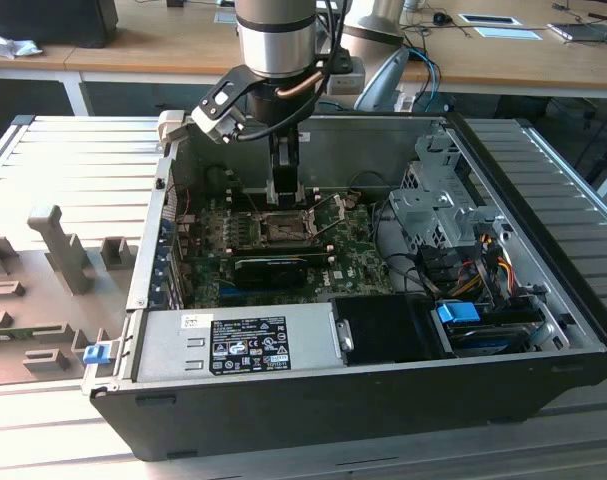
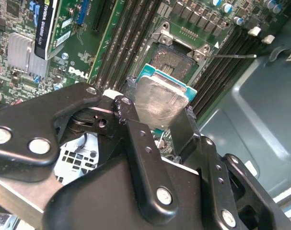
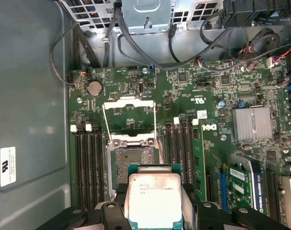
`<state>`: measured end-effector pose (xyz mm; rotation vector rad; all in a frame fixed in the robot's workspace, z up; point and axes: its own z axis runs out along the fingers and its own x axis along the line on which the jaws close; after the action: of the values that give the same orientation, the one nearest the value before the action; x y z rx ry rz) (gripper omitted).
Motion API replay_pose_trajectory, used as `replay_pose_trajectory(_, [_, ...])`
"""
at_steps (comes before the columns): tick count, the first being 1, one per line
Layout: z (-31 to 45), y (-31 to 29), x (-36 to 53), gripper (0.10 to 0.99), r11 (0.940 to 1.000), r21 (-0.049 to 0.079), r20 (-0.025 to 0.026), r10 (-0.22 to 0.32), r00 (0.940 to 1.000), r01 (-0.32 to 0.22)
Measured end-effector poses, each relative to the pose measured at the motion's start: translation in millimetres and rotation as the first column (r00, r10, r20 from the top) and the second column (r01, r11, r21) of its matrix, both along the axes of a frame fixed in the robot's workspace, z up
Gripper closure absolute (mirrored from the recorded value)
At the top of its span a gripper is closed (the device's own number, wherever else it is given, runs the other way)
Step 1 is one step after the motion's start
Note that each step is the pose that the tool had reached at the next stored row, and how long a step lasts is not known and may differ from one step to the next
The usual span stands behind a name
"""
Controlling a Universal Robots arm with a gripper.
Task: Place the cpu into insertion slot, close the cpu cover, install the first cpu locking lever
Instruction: 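Place the cpu into insertion slot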
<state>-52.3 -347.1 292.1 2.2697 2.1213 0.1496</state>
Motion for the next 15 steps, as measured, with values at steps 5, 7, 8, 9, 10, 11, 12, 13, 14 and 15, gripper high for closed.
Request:
replay_pose_trajectory(5, [-6.5,0.1,-0.1,0.561,1.0000,0.000,0.0000,0.005,1.0000,-0.005])
replay_pose_trajectory(7, [-11.0,0.0,-0.1,0.561,1.0000,0.000,0.0000,0.005,1.0000,-0.005])
replay_pose_trajectory(8, [-12.2,0.0,-0.1,0.561,1.0000,0.000,0.0000,0.005,1.0000,-0.005])
replay_pose_trajectory(9, [-13.6,0.0,-0.1,0.561,1.0000,0.000,0.0000,0.006,1.0000,-0.006])
replay_pose_trajectory(10, [-15.7,0.1,-0.1,0.561,1.0000,0.000,0.0000,0.007,1.0000,-0.007])
replay_pose_trajectory(11, [-17.5,0.1,-0.1,0.561,1.0000,0.000,0.0000,0.008,1.0000,-0.008])
replay_pose_trajectory(12, [-19.8,0.1,-0.1,0.561,0.9999,0.000,-0.0001,0.010,0.9999,-0.010])
replay_pose_trajectory(13, [-21.8,0.1,-0.1,0.561,0.9999,0.000,0.0000,0.013,0.9999,-0.013])
replay_pose_trajectory(14, [-23.9,0.2,-0.1,0.561,0.9998,0.000,0.0000,0.017,0.9998,-0.017])
replay_pose_trajectory(15, [-25.7,0.2,0.0,0.561,0.9998,0.000,0.0000,0.022,0.9998,-0.022])
